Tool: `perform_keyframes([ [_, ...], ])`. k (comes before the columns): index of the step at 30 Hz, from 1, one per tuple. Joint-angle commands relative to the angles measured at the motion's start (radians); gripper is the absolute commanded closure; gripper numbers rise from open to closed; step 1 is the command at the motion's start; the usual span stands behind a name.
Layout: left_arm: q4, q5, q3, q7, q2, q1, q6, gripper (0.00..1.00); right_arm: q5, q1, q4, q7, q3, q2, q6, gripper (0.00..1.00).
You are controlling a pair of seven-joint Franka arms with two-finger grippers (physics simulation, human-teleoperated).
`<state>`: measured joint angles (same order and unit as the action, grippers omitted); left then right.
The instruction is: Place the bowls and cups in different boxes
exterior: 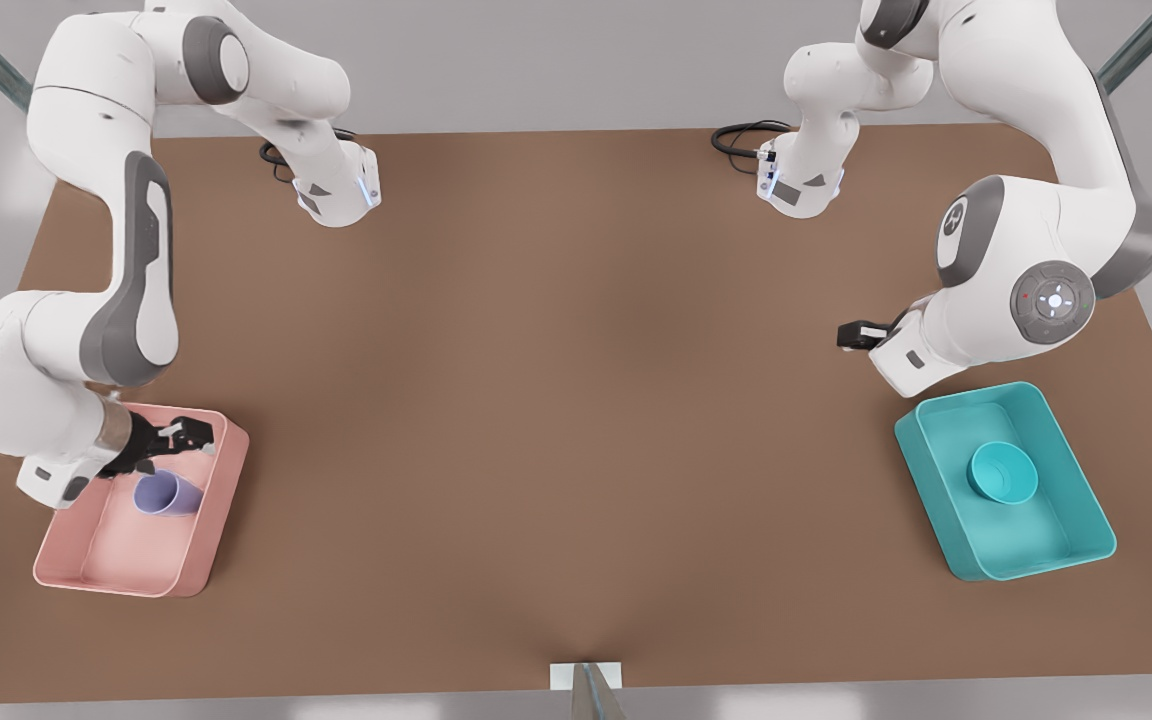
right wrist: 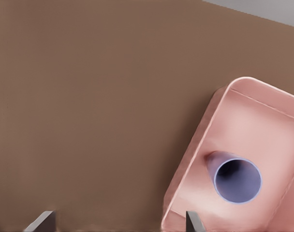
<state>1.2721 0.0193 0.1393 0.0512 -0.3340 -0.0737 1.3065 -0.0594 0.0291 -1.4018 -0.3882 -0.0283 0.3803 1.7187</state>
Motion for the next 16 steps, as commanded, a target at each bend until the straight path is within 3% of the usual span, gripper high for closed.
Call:
perform_keyframes([
  [1,0.000,0.001,0.000,0.006,0.001,0.000,-0.001,0.00,0.038,-0.034,-0.045,0.379,0.001,-0.110,-0.172,0.00],
  [4,0.000,0.001,0.000,0.007,0.001,0.000,-0.001,0.00,0.036,-0.026,-0.052,0.368,-0.004,-0.216,-0.280,0.00],
  [8,-0.002,0.001,0.000,0.007,0.001,0.000,-0.003,0.00,0.069,0.017,-0.189,0.318,-0.013,-0.391,-0.289,0.00],
  [16,-0.003,0.001,0.000,0.009,0.003,0.000,-0.018,0.00,0.079,0.015,-0.194,0.321,-0.010,-0.402,-0.278,0.00],
])
